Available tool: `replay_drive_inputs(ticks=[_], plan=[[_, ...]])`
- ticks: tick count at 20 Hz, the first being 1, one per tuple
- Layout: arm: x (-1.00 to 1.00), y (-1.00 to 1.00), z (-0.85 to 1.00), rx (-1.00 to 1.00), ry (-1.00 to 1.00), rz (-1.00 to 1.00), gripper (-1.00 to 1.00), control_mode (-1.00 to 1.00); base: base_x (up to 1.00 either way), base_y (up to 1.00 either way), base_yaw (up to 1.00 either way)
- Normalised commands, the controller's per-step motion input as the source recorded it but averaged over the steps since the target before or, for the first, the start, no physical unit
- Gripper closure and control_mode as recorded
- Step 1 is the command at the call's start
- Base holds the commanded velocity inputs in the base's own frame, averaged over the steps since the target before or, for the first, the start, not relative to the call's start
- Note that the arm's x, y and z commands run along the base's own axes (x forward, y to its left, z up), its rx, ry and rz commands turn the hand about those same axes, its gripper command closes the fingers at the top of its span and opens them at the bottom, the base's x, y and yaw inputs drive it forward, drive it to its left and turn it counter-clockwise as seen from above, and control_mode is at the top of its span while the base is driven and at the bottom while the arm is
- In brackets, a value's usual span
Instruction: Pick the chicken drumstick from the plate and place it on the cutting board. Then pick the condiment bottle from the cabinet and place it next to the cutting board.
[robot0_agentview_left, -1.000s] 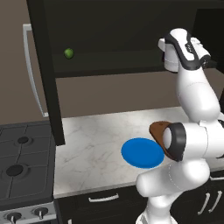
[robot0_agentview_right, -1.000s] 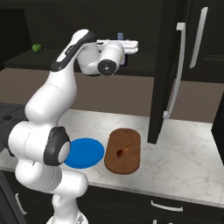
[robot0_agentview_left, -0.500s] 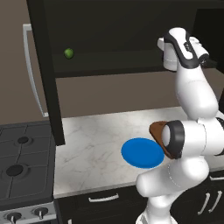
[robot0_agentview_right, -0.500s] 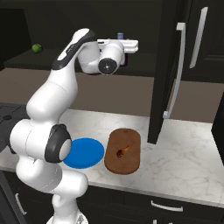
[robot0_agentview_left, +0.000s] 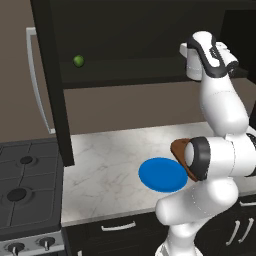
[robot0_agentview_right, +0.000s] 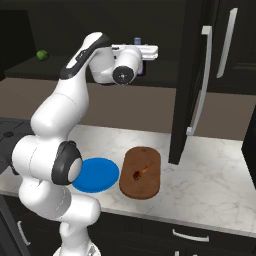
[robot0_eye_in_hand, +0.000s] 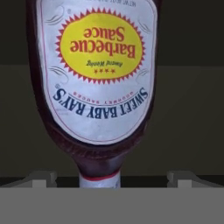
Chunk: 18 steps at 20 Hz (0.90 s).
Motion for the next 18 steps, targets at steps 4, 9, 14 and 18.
replay_drive_inputs(ticks=[4,9,14,18], plan=[[0.00,0.00,0.00,0.00,0.00,0.00,-1.00,-1.00,0.00,0.00,0.00],[0.00,0.00,0.00,0.00,0.00,0.00,-1.00,-1.00,0.00,0.00,0.00],[0.00,0.00,0.00,0.00,0.01,0.00,1.00,-1.00,0.00,0.00,0.00],[0.00,0.00,0.00,0.00,0.00,0.00,1.00,-1.00,0.00,0.00,0.00]])
